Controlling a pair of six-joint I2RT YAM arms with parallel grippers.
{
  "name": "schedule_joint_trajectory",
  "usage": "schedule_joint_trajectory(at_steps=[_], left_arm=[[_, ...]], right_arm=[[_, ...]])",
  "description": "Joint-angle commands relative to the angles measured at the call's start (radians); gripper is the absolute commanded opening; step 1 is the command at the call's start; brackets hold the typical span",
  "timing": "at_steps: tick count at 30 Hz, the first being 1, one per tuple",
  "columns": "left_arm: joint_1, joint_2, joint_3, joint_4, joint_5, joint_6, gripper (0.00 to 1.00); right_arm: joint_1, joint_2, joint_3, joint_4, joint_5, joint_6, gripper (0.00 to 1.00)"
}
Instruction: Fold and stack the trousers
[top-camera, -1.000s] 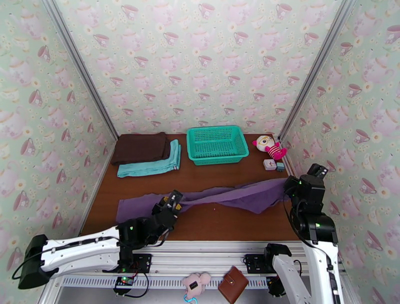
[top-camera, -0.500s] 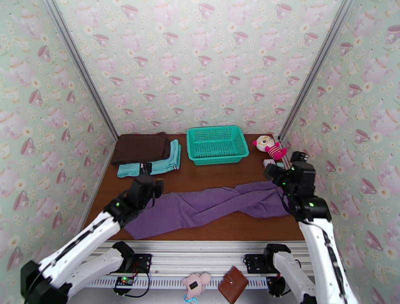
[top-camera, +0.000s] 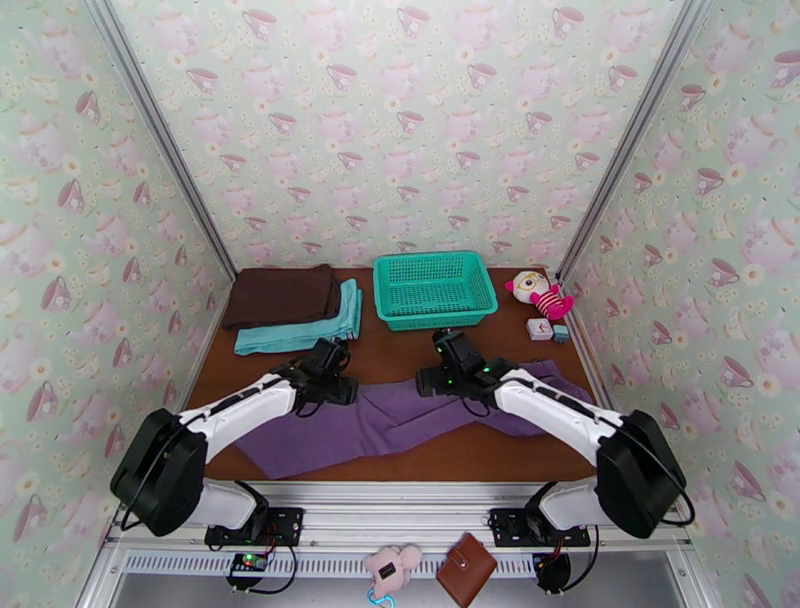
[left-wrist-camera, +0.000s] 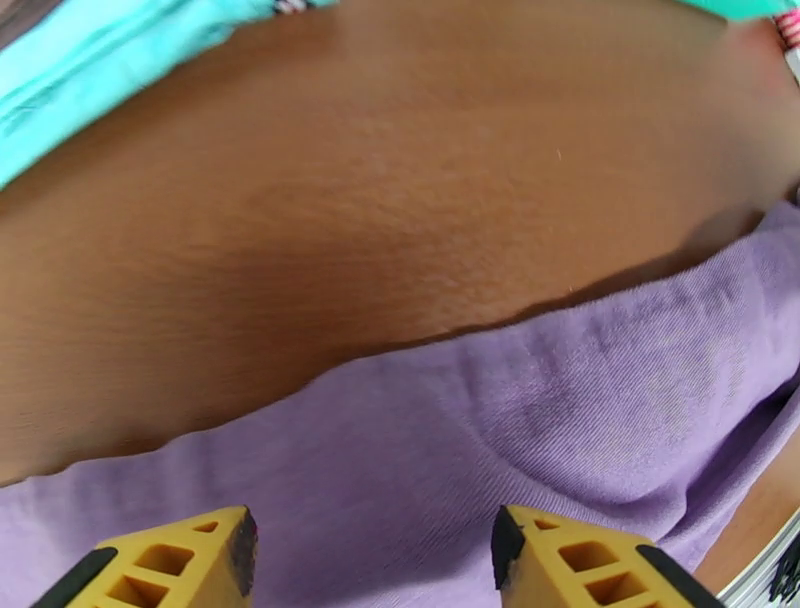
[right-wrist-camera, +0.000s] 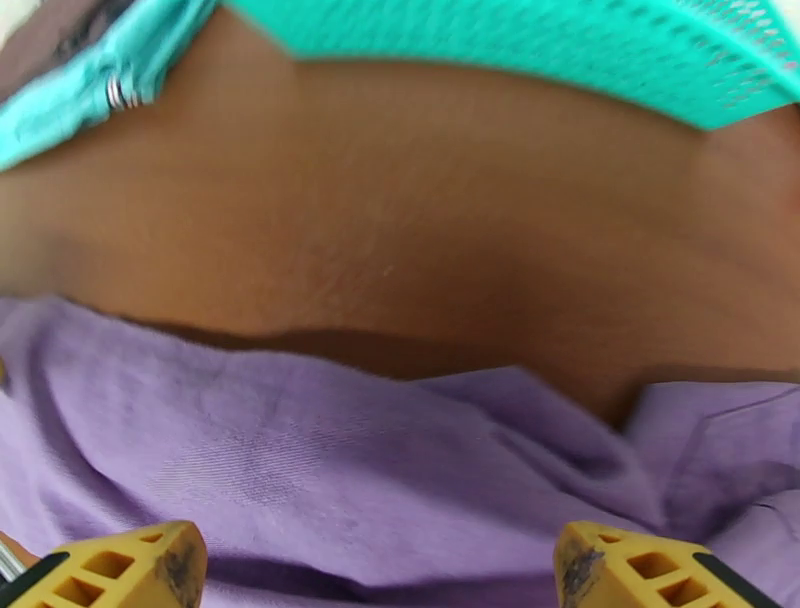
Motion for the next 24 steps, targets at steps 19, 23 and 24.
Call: schedule_joint_trajectory(at_steps=[19, 23, 24], left_arm=[[-0.656, -0.107, -0.086, -0.108, -0.362, -0.541, 0.54], [-0.819, -0.159, -0.039, -0.433, -0.557, -0.764, 0.56], [-0.827, -0.173, -0.04, -0.514, -0.579, -0.824, 0.57]], right_arm=[[-0.576, -0.69, -0.265, -0.14, 0.042, 0.201, 0.99], [-0.807, -0.755, -0.272, -0.229, -0.054, 0.285, 0.99], [-0.866, -0.748, -0.271, -0.256, -0.107, 0.306, 0.99]])
